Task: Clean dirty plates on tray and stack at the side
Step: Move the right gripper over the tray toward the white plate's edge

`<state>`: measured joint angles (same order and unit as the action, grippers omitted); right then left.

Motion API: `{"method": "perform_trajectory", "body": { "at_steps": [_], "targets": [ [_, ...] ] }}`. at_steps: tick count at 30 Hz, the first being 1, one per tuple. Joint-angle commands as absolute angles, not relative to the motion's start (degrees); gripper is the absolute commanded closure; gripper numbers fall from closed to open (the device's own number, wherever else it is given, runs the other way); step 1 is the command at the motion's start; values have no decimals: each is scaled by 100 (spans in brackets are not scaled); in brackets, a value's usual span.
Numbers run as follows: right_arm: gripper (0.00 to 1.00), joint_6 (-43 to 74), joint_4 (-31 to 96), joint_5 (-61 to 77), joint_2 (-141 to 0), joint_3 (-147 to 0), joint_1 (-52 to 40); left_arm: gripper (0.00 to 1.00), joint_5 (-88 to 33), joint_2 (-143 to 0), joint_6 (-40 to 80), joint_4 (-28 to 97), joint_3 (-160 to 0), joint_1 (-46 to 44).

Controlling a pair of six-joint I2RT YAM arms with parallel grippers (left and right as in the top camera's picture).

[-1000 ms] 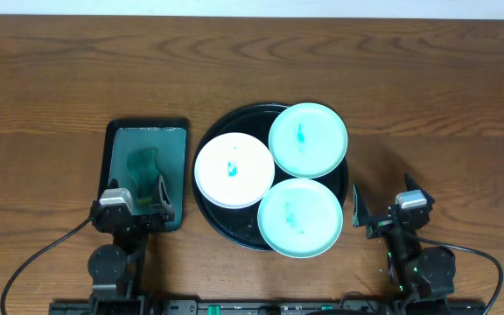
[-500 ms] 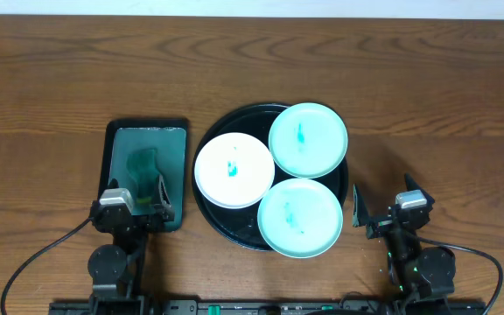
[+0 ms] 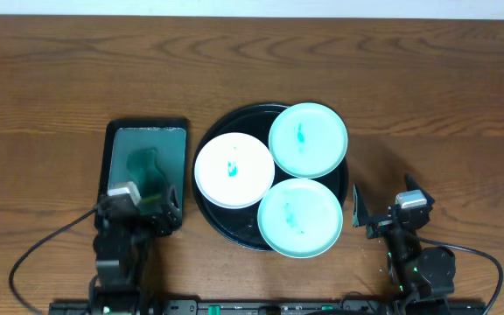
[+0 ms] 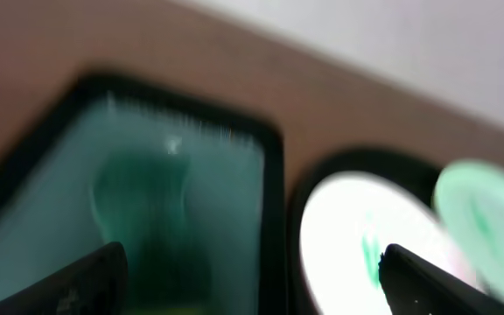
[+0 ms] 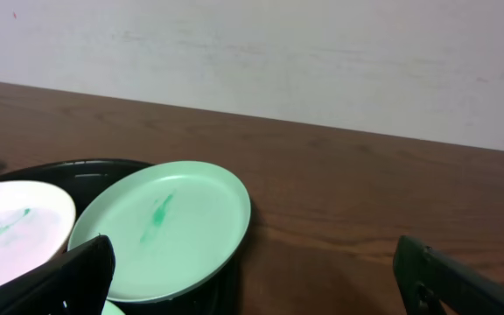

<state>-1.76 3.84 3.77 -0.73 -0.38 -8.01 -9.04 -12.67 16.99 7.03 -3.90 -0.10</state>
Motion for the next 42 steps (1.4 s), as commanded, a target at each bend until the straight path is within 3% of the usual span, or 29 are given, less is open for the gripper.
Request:
{"method": "perform_trajectory", "body": {
  "at_steps": [1, 7, 16, 20, 36, 42],
  "targets": [
    [1, -220, 410, 327, -78, -32, -825, 8, -1131, -2311, 1892, 768, -1146, 10],
    [1, -220, 410, 325, -78, -32, -825, 8, -1135, -4401, 1765, 1623, -3188, 3],
    [1, -220, 410, 327, -78, -32, -825, 8, -1422, -7037, 1769, 6036, -7275, 3],
    [1, -220, 410, 327, -78, -32, -825, 8, -1500, -7454, 1769, 7032, -8005, 3],
    [1, -325, 242, 23, -75, -32, -825, 8, -1500, -7470, 1772, 7199, -8007, 3],
    [1, -259, -287, 1144, -86, -189, -825, 8, -1498, -7470, 1772, 7190, -8007, 3]
  ]
}}
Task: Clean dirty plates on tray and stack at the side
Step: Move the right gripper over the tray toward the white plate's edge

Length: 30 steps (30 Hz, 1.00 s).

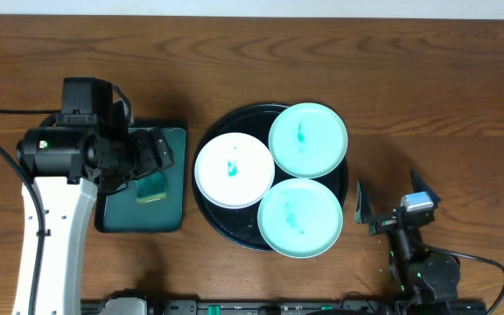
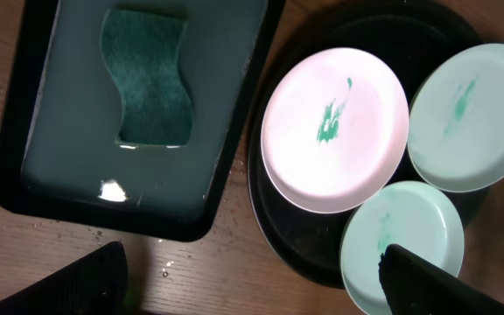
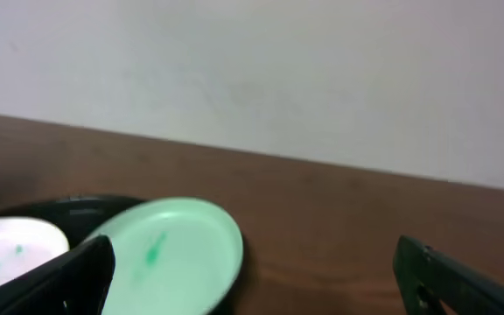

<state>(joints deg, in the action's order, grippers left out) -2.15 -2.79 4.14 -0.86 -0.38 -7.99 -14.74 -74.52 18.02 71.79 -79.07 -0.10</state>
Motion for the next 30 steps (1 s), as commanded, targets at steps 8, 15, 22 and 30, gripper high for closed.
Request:
{"method": "perform_trajectory", "body": {
  "at_steps": [8, 15, 22, 30],
  "targets": [
    [1, -484, 1535, 1367, -1433, -1944, -825, 8, -1500, -7472, 1793, 7011, -8007, 3],
    [1, -482, 3039, 1890, -4532, -4737, -825, 8, -1496, -7476, 1791, 6869, -8007, 3],
    [1, -475, 6549, 2689, -8073, -8665, -869, 8, -1267, -7476, 1793, 6646, -8007, 5],
    [1, -947, 8357, 2902, -10156, -10978, -1378, 8, -1216, -7476, 1813, 6718, -8005, 3]
  ]
}}
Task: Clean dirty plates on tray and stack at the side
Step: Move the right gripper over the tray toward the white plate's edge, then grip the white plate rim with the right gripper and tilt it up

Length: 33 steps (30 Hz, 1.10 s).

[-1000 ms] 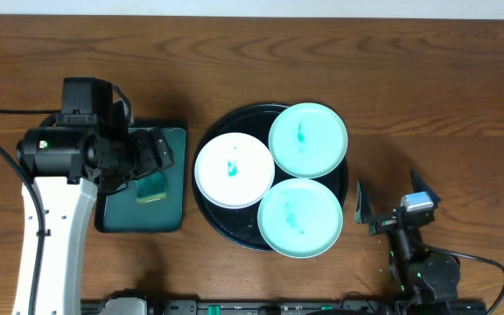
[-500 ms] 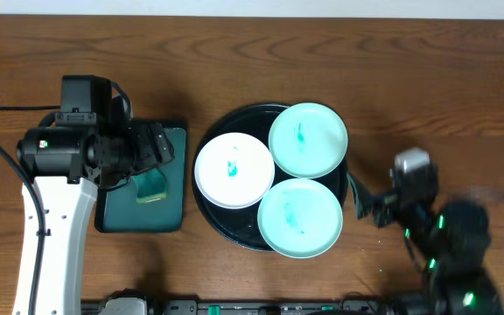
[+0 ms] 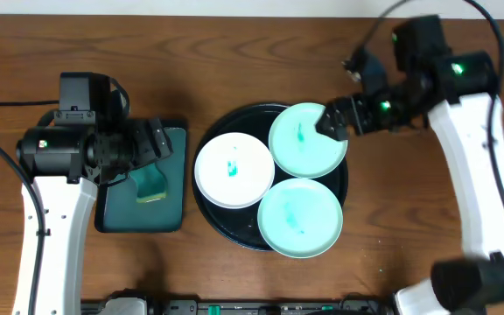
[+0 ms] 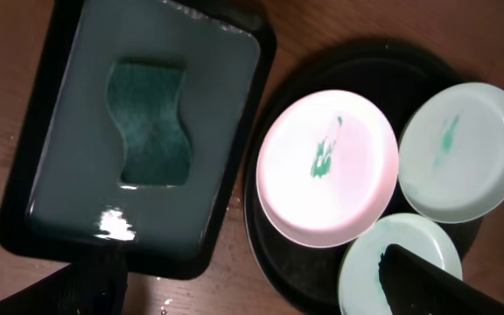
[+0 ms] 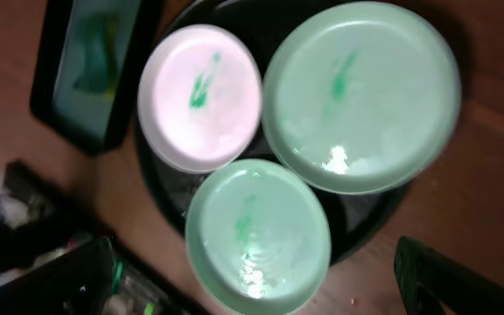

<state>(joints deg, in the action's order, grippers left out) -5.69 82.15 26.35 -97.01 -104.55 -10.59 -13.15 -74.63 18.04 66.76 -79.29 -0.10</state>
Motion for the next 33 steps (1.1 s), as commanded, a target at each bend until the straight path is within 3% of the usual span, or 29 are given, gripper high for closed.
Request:
{"method": "perform_trajectory", "body": {
  "at_steps": [1, 12, 17, 32, 33],
  "targets": [
    [1, -945, 8326, 2902, -10252, -11004, -1455, 8, -1216, -7478, 1813, 6720, -8005, 3],
    [1, -445, 7859, 2842, -10921, -10982, -1916, 8, -1219, -7481, 1811, 6716, -8005, 5],
    [1, 1806, 8099, 1555, -11290, -10975, -2145, 8, -1221, -7481, 1811, 6716, -8005, 3],
    [1, 1778, 7601, 198, -11802, -10975, -3509, 8, -939, -7481, 1811, 6785, -8005, 5],
    [1, 1776, 7583, 198, -11802, -10975, -3533, 1, -939, -7481, 1811, 6785, -8005, 5]
  ]
}}
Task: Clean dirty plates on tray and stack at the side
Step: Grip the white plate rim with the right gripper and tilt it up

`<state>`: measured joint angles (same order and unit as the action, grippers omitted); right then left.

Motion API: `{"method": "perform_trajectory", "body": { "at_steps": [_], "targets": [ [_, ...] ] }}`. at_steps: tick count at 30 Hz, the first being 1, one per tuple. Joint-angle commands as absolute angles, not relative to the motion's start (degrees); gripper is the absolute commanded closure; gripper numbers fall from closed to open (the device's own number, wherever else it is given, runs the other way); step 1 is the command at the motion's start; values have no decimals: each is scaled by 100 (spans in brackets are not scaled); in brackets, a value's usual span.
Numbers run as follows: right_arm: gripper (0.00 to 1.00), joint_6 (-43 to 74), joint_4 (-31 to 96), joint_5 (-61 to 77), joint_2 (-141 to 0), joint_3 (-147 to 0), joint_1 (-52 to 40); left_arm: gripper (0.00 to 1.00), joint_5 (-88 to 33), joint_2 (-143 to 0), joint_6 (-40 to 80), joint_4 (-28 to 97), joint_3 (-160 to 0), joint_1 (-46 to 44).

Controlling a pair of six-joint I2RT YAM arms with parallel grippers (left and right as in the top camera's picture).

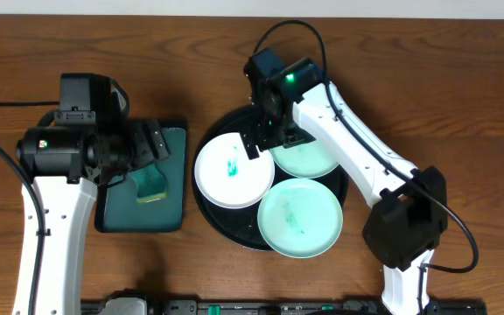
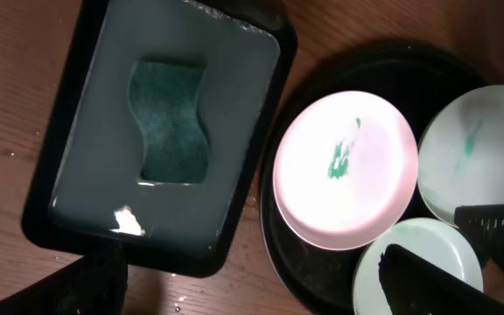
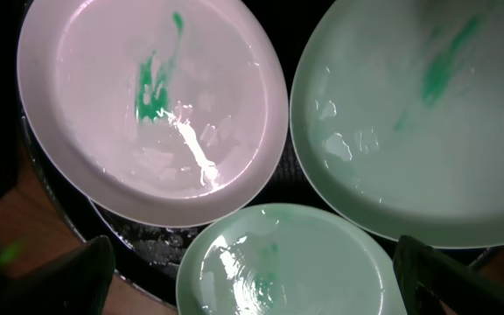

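Three stained plates lie on a round black tray (image 1: 203, 206): a white plate (image 1: 233, 173) at the left, a green plate (image 1: 315, 157) at the back right and another green plate (image 1: 300, 219) in front. All carry green smears. My right gripper (image 1: 268, 138) hangs open low over the gap between the white plate (image 3: 147, 105) and the back green plate (image 3: 418, 114), holding nothing. A dark green sponge (image 2: 173, 122) lies in a rectangular black water tray (image 1: 175, 210). Above that tray my left gripper (image 1: 154, 147) stands open and empty.
Brown wooden table (image 1: 444, 79) all round. The right arm (image 1: 357, 149) stretches across the back green plate and the round tray's right side. The left arm (image 1: 51, 210) runs along the table's left side. Water drops lie on the wood beside the water tray (image 2: 274, 122).
My right gripper has moved left from the far right rim of the back green plate to the gap beside the white plate, and sits closer to the plates. The left gripper has hardly shifted.
Both arms first sat low at the table's front edge, grippers open. Then the left arm stood over the water tray with the sponge while the right stayed in front. Later the right arm was at the round tray's back right; now it is over the plates.
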<state>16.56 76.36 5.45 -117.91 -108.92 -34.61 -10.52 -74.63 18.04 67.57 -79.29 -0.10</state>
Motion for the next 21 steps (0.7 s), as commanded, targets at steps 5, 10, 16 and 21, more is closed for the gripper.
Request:
{"method": "perform_trajectory", "body": {
  "at_steps": [5, 10, 16, 21],
  "targets": [
    [1, 1774, 7581, 172, -11802, -10975, -3568, 2, -943, -7481, 1813, 6761, -8005, 5],
    [1, 2128, 7603, 209, -11802, -10975, -3559, 2, -867, -7505, 1820, 6764, -7988, 5],
    [1, 2193, 7625, 698, -11804, -10912, -3747, 2, 204, -7640, 2432, 6761, -7710, 10],
    [6, 2799, 7356, 624, -11804, -10462, -3861, 2, 198, -7771, 2434, 6764, -7697, 8]
  ]
}}
